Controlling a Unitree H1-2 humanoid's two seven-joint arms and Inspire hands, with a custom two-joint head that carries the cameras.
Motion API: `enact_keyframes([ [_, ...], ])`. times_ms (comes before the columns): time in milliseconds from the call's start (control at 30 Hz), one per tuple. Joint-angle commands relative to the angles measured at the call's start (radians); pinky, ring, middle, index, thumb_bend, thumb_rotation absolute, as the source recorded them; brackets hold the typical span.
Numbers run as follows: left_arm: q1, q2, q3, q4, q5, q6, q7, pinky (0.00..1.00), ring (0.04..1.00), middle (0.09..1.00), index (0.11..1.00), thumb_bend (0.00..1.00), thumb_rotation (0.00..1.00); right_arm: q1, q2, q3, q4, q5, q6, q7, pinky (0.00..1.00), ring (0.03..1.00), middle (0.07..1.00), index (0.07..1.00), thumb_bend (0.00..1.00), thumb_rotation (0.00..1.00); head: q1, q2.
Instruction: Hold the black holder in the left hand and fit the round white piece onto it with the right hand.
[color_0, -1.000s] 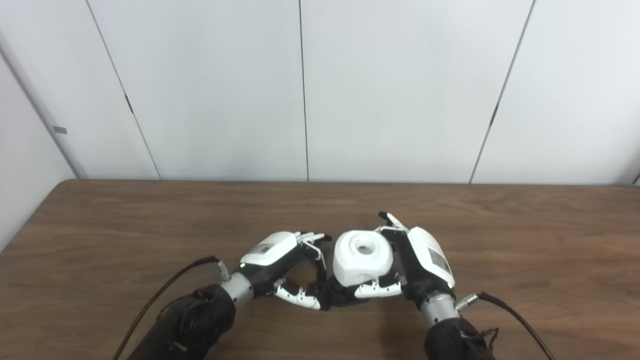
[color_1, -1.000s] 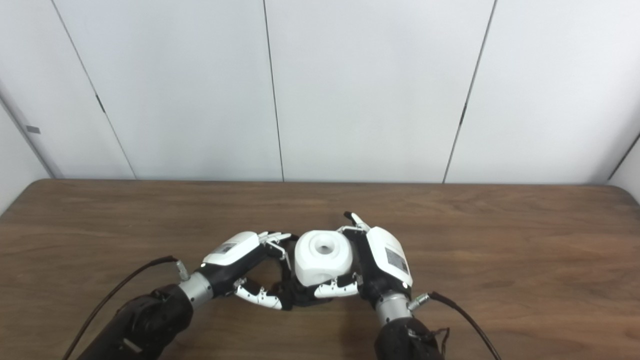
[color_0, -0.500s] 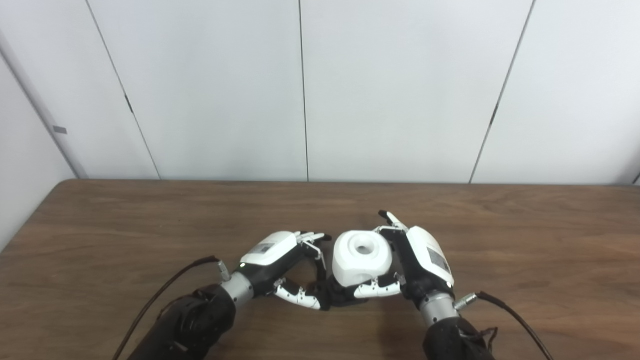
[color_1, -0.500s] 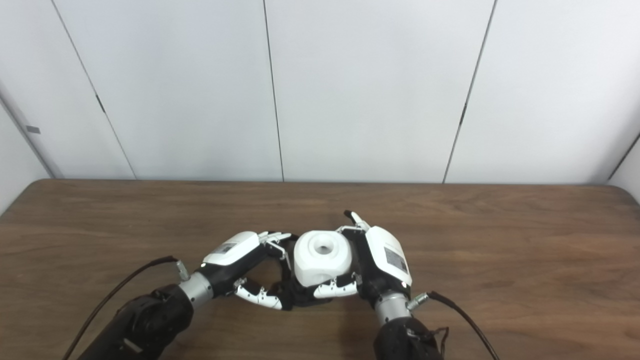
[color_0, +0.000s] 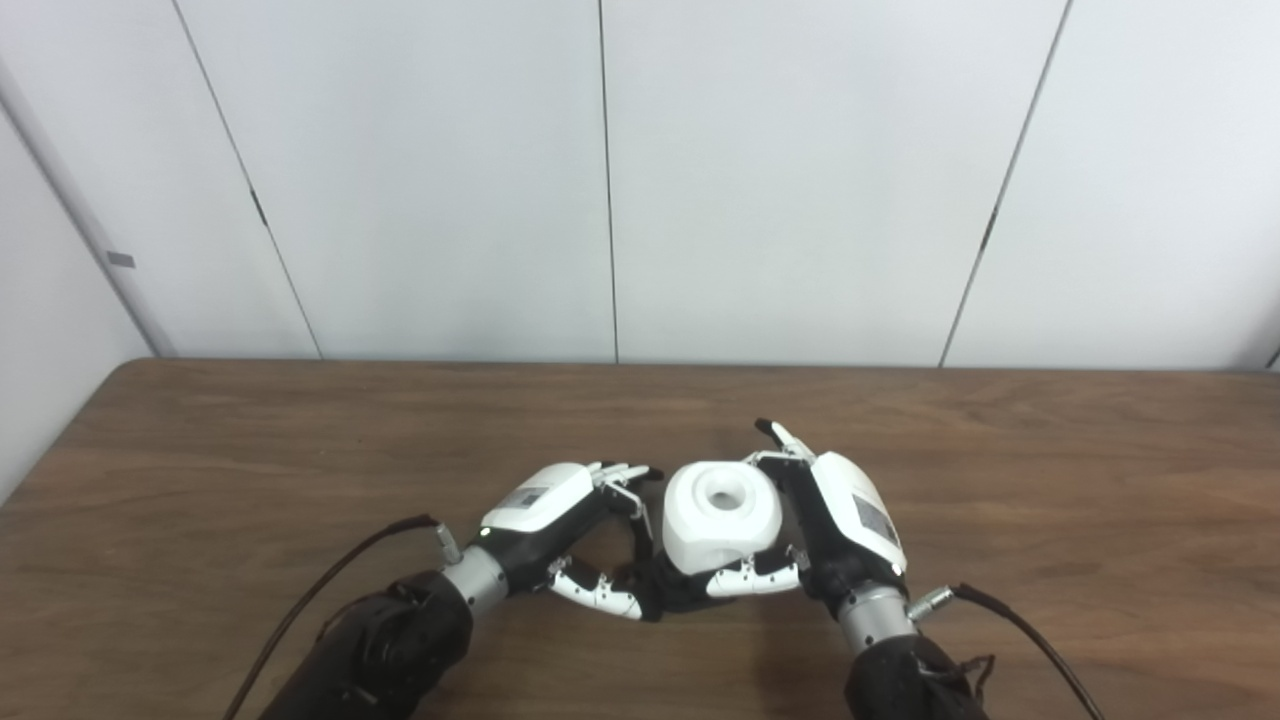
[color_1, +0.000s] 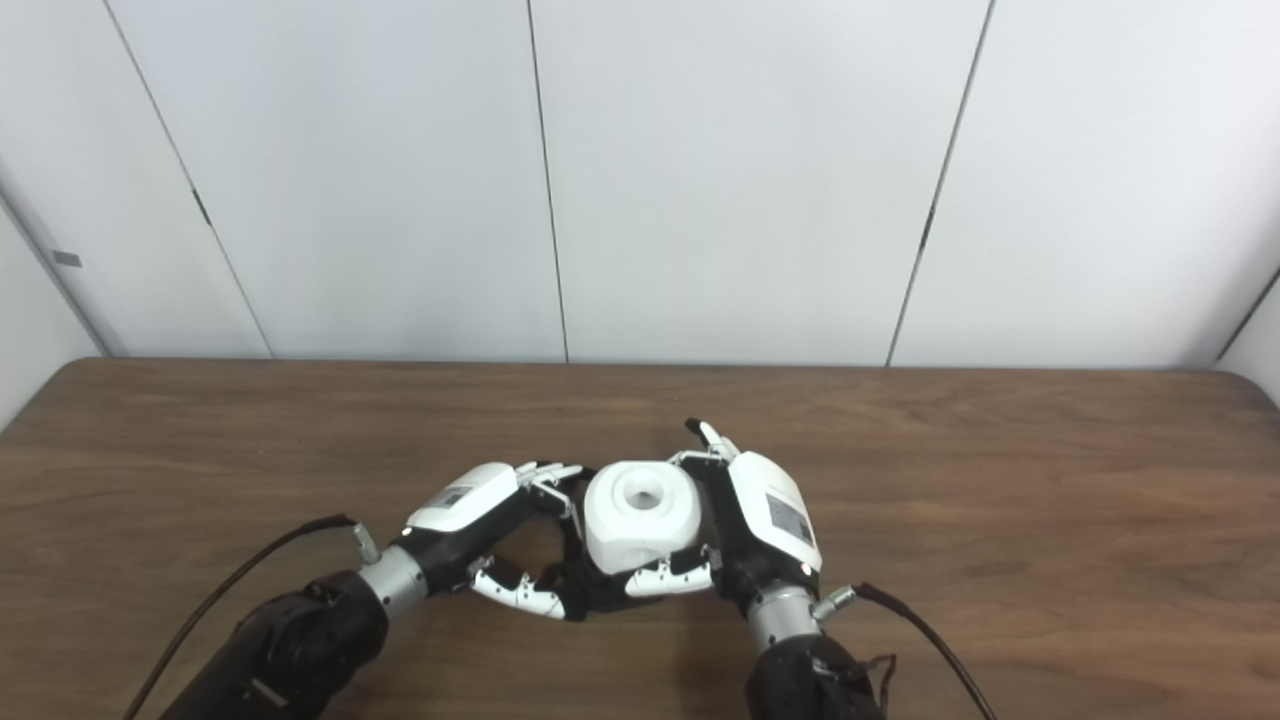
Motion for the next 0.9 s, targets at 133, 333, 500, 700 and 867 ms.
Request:
enact_keyframes([
  [133, -0.030, -0.022, -0.024, 0.038, 0.036, -0.024, 0.020, 0.98, 0.954, 0.935, 0.477, 0.52, 0.05, -0.039, 0.016, 0.012, -0.019, 0.016, -0.044, 0.008, 0.76, 0.934, 0.935, 0.481, 0.50, 0.14, 0.000, -0.006],
  [333, -0.031, -0.022, -0.028, 0.040, 0.035, -0.025, 0.026, 0.98, 0.956, 0.937, 0.477, 0.52, 0.05, -0.041, 0.018, 0.009, -0.018, 0.023, -0.041, 0.008, 0.75, 0.934, 0.936, 0.481, 0.50, 0.14, 0.004, -0.009],
  [500, -0.031, -0.023, -0.029, 0.044, 0.033, -0.028, 0.031, 0.98, 0.956, 0.936, 0.477, 0.52, 0.05, -0.041, 0.018, 0.013, -0.011, 0.021, -0.041, 0.006, 0.74, 0.927, 0.933, 0.481, 0.50, 0.14, 0.004, -0.009],
  [700, -0.030, -0.023, -0.028, 0.039, 0.032, -0.019, 0.026, 0.99, 0.959, 0.940, 0.477, 0.52, 0.05, -0.040, 0.021, 0.016, 0.001, 0.023, -0.039, 0.007, 0.74, 0.930, 0.936, 0.481, 0.50, 0.14, 0.008, -0.010],
  [867, -0.027, -0.024, -0.028, 0.025, 0.032, -0.007, 0.020, 0.99, 0.961, 0.942, 0.477, 0.51, 0.05, -0.040, 0.018, 0.021, 0.004, 0.015, -0.034, 0.008, 0.76, 0.935, 0.935, 0.481, 0.50, 0.14, 0.016, -0.005],
])
